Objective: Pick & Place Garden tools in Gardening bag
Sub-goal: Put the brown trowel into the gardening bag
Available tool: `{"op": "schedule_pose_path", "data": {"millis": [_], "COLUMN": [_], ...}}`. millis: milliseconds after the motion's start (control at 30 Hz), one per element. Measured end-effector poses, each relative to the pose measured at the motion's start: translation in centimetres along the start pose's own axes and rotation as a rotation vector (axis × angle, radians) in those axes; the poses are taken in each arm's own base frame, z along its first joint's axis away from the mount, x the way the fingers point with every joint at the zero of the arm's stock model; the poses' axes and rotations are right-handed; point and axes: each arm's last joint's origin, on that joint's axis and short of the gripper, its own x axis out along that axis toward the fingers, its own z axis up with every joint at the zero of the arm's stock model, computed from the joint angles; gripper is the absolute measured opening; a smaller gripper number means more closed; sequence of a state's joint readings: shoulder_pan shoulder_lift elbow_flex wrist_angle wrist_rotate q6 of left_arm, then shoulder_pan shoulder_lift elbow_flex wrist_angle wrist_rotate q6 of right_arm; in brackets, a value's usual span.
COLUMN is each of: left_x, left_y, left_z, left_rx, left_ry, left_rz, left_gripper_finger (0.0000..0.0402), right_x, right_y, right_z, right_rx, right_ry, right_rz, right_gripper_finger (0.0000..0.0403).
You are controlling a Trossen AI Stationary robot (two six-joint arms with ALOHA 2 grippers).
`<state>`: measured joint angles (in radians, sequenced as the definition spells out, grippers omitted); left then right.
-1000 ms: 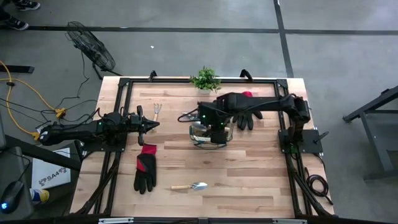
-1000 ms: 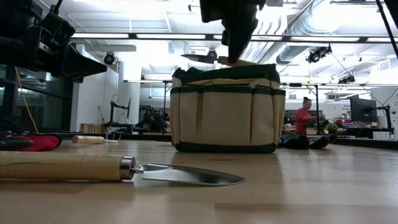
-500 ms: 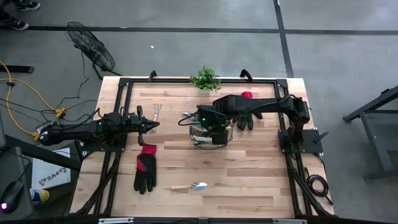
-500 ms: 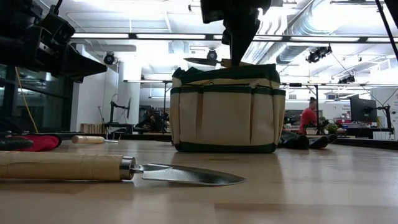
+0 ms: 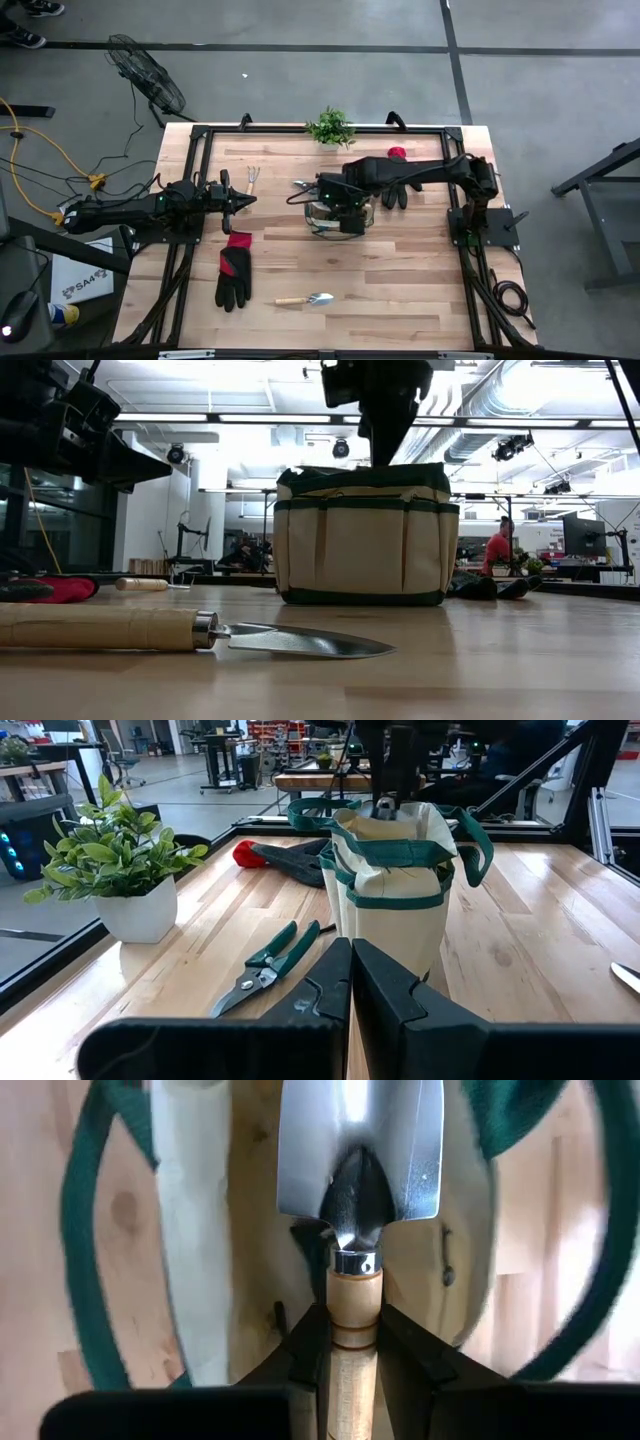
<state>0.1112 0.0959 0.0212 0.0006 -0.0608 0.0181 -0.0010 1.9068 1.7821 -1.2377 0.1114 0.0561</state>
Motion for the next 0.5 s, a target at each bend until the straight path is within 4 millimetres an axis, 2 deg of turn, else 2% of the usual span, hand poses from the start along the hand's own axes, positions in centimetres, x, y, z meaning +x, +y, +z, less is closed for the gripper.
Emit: {"op": "schedule_pose_path", "data": {"millis": [500], "left_x": [0.0], "left_y": [0.0], "left_z": [0.0], "left_rx": [0.0], "left_ry": [0.0], "left_rz": [0.0], "left_gripper_finger": [0.001], "right_x": [-0.3], "right_y": [2.1], "right_z": [-0.1], "right_rx": [-0.007], "right_ry": [-0.02], "right_rz": [-0.07], "right_gripper_finger": [0.005]}}
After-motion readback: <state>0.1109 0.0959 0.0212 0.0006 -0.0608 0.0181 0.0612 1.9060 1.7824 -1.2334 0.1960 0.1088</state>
